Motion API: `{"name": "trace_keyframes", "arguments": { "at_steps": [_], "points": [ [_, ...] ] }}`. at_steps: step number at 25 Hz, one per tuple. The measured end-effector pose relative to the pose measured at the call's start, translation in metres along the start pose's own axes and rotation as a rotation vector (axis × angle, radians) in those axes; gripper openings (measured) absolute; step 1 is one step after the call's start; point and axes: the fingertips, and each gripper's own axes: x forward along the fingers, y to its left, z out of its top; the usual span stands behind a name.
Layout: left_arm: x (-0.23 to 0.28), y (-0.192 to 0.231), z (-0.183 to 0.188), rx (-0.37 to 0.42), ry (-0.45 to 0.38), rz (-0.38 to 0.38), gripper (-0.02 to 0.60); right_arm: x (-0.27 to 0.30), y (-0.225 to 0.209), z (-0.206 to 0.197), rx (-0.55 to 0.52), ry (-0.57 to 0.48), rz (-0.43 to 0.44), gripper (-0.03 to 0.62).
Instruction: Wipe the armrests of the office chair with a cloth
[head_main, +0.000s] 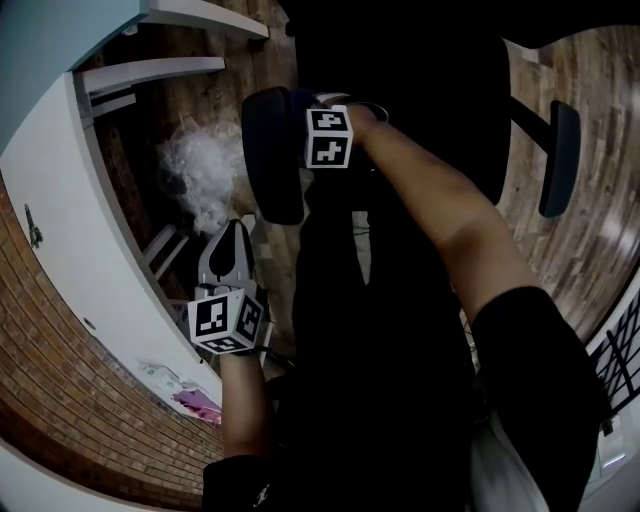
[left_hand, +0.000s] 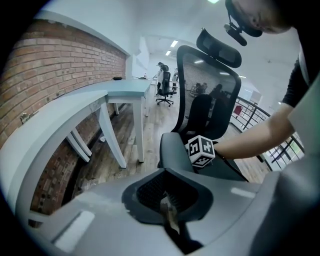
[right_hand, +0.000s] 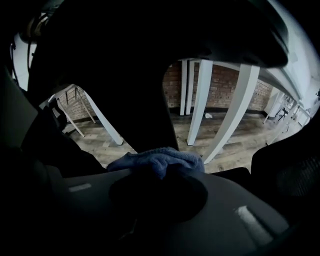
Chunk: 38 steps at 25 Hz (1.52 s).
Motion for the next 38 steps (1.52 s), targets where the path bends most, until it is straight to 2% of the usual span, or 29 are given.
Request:
{"name": "trace_keyframes", "arguments": {
  "at_steps": [3, 8, 11, 14, 16, 22, 25, 32, 38],
  "points": [
    [-0.003, -0.004, 0.007, -0.007, -0.014, -0.018, 0.006, -0.017, 0.008, 0.012, 0.016, -0.023, -0.033, 0.044],
    [-0.006, -0.020, 0.035, 0.000, -0.059, -0.054, 0.006, -0.073, 0.031, 0.049, -0.003, -0.175, -0.041, 0.044],
    [-0.008, -0.040, 0.054, 0.008, -0.090, -0.087, 0.006, -0.098, 0.042, 0.038, 0.023, -0.170, -0.055, 0.044],
    [-0.014, -0.060, 0.071, 0.025, -0.114, -0.121, 0.006, -0.128, 0.059, 0.017, 0.130, -0.170, -0.074, 0.044],
    [-0.017, -0.072, 0.082, 0.046, -0.134, -0.139, 0.006, -0.161, 0.062, 0.007, 0.198, -0.200, -0.129, 0.044],
    [-0.023, -0.110, 0.110, 0.084, -0.207, -0.176, 0.006, -0.287, 0.042, -0.050, 0.438, -0.282, -0.431, 0.044],
    [-0.034, -0.132, 0.121, 0.095, -0.239, -0.197, 0.006, -0.340, 0.038, -0.075, 0.536, -0.304, -0.537, 0.044],
    [-0.048, -0.183, 0.116, 0.179, -0.252, -0.307, 0.006, -0.396, 0.057, -0.094, 0.653, -0.361, -0.653, 0.046],
    [-0.078, -0.192, 0.107, 0.188, -0.308, -0.327, 0.006, -0.426, 0.107, -0.099, 0.746, -0.456, -0.718, 0.046]
  ]
}}
